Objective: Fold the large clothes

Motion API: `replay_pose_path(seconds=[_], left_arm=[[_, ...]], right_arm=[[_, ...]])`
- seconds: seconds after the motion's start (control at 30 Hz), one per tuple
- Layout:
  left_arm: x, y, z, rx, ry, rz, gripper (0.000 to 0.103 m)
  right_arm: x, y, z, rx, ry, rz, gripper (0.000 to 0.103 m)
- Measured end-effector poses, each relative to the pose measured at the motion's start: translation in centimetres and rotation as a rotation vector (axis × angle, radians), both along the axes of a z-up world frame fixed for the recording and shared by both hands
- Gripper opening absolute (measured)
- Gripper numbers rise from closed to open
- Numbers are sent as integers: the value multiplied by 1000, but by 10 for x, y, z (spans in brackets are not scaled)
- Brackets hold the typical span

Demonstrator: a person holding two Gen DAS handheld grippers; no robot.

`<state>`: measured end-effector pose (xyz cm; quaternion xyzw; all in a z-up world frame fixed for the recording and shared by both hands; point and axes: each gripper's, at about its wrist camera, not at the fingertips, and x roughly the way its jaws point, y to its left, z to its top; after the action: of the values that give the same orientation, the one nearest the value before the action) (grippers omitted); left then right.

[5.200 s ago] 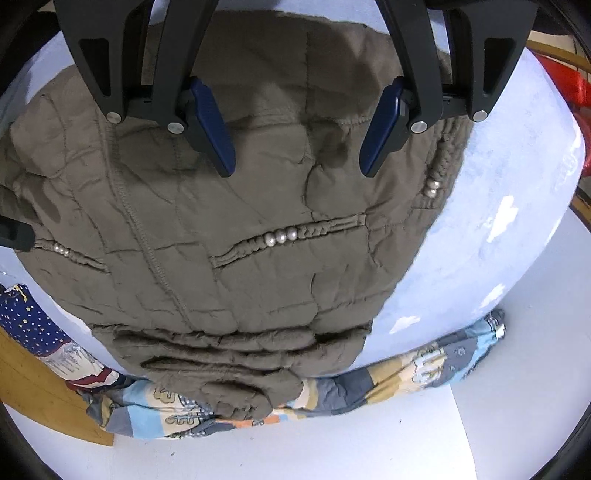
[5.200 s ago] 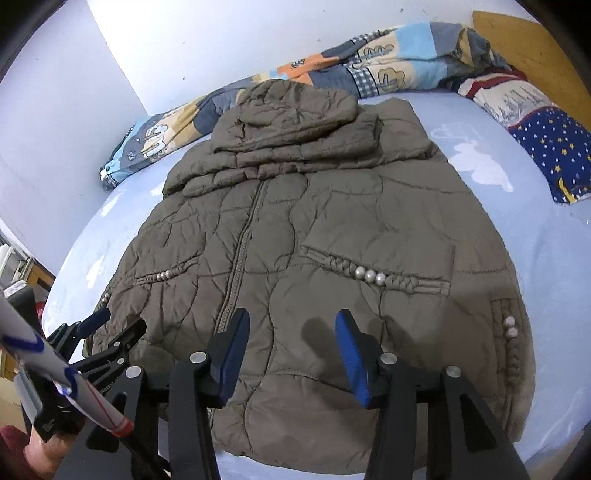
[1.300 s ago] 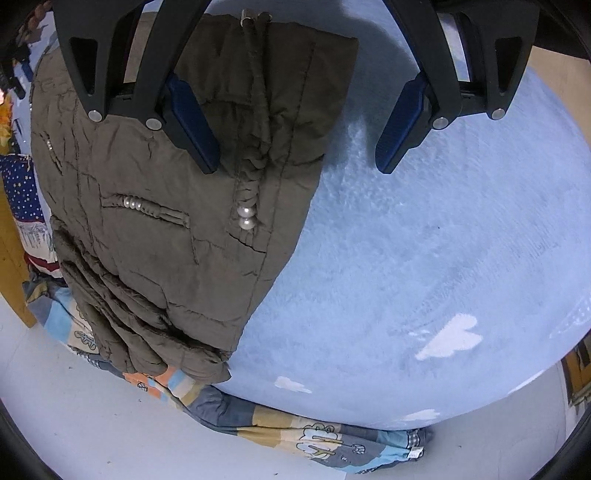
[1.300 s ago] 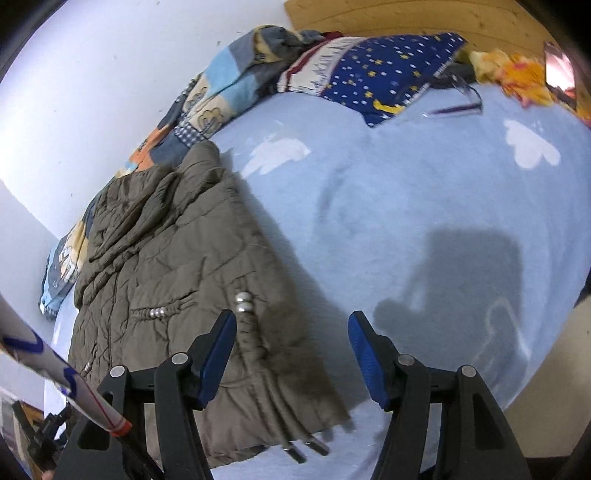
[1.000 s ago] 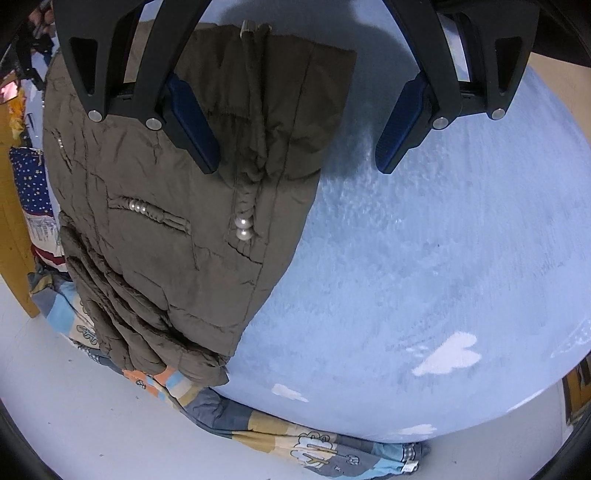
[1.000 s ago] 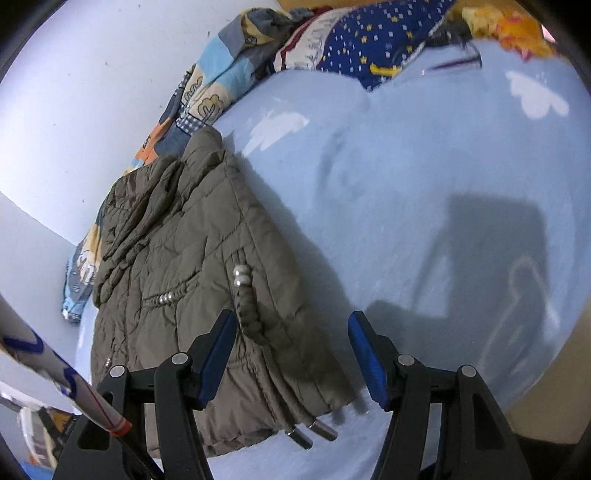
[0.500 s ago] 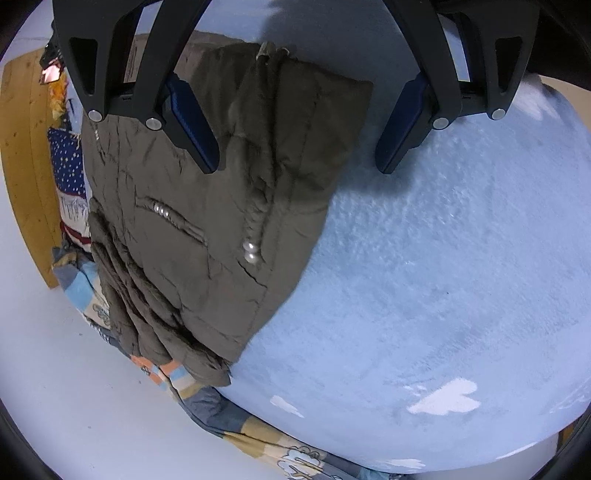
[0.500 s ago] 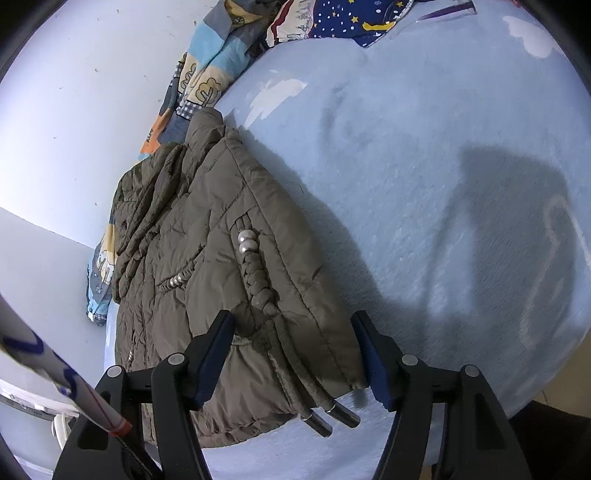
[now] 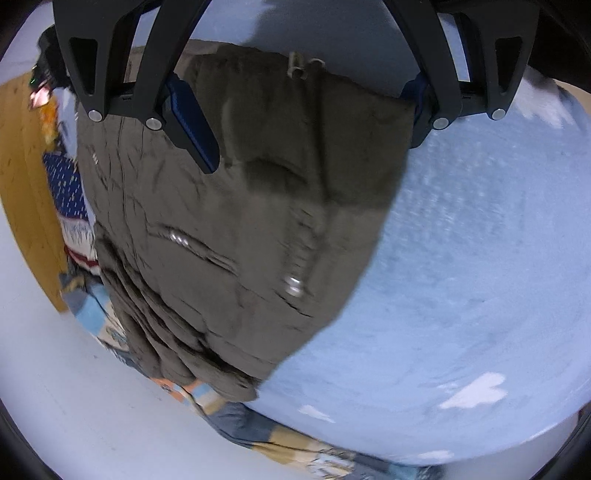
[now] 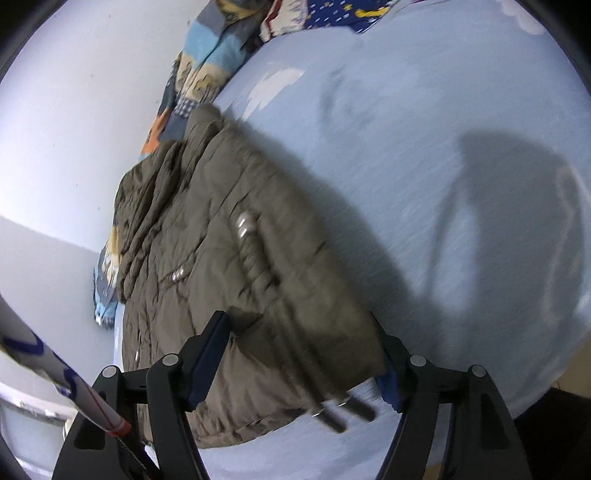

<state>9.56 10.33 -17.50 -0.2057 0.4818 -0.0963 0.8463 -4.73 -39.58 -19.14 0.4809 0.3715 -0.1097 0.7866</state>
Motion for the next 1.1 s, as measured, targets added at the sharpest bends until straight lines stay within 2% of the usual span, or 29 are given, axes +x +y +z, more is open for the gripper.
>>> replay_pose_path(seconds=[0.1,0.13,0.17,0.2,0.23,0.3,0.43,0.63,0.83,1.1], left_arm=[[-6,-14,2,3,-29,-45,81],[-9,-19,4,25,-50,-50,80],[-9,-22,5,45,-61,-53,77],[-11,-24,6,75,-74,-48,74],[-11,-26,7,106,-88,-41,72],[-10,-26,6,128,-95,-34,69],[-4,-31,0,174,-89,-27,69],[-1,-46,-4,282,-118,-52,74],[-5,-58,-8,398,-167,-47,77],[-8,-64,-11,457,-189,-49,79]], right_arm=[[5,16,-2,41,-40,48,75],[6,20,-3,61,-57,58,71],[8,26,-4,89,-87,75,60],[9,30,-4,92,-98,83,53],[8,34,-3,66,-96,75,43],[6,34,-1,37,-106,52,37],[8,35,0,3,-93,52,37],[18,33,-8,-5,-61,44,47],[18,36,-8,-35,-60,54,47],[20,43,-3,-118,-52,69,46]])
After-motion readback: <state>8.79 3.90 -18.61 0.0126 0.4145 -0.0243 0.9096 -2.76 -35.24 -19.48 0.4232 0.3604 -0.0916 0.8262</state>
